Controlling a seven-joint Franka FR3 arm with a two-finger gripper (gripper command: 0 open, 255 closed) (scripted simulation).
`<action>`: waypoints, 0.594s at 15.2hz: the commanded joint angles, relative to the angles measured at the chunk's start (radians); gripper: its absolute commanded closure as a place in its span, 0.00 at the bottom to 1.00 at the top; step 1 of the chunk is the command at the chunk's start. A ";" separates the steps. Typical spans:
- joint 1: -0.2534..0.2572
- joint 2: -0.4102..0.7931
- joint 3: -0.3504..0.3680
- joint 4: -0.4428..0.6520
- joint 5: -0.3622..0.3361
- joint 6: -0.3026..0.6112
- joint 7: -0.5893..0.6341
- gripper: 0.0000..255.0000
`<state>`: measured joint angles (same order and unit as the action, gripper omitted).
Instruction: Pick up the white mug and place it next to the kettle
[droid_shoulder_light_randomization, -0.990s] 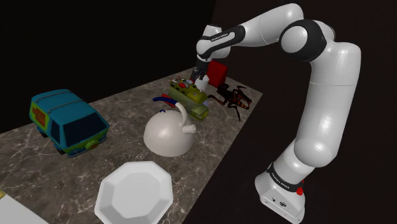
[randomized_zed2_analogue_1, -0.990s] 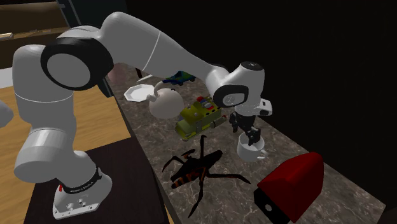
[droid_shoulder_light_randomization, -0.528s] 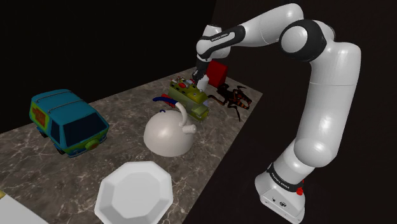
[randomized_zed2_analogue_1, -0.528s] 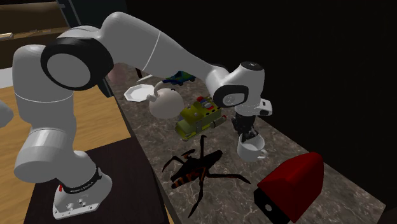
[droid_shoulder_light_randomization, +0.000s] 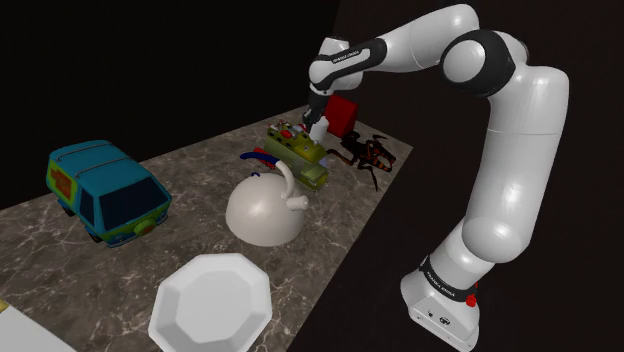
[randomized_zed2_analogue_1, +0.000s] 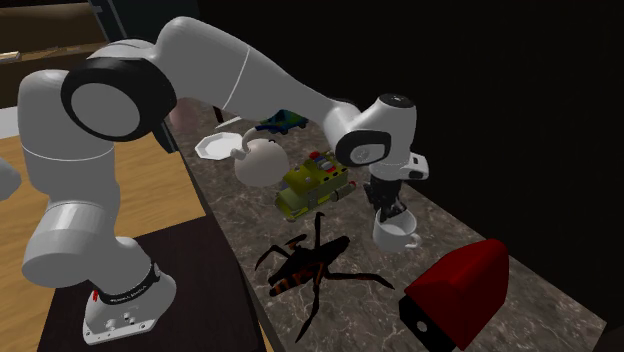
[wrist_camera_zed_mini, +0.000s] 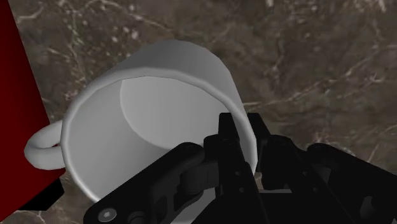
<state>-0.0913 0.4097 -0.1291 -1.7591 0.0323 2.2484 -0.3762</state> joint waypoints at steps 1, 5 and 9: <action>0.000 -0.011 -0.001 0.010 -0.002 -0.020 0.000 1.00; 0.001 -0.034 -0.003 0.033 -0.005 -0.066 0.002 1.00; 0.002 -0.053 -0.004 0.059 -0.008 -0.112 0.003 1.00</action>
<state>-0.0886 0.3626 -0.1323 -1.7049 0.0250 2.1478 -0.3726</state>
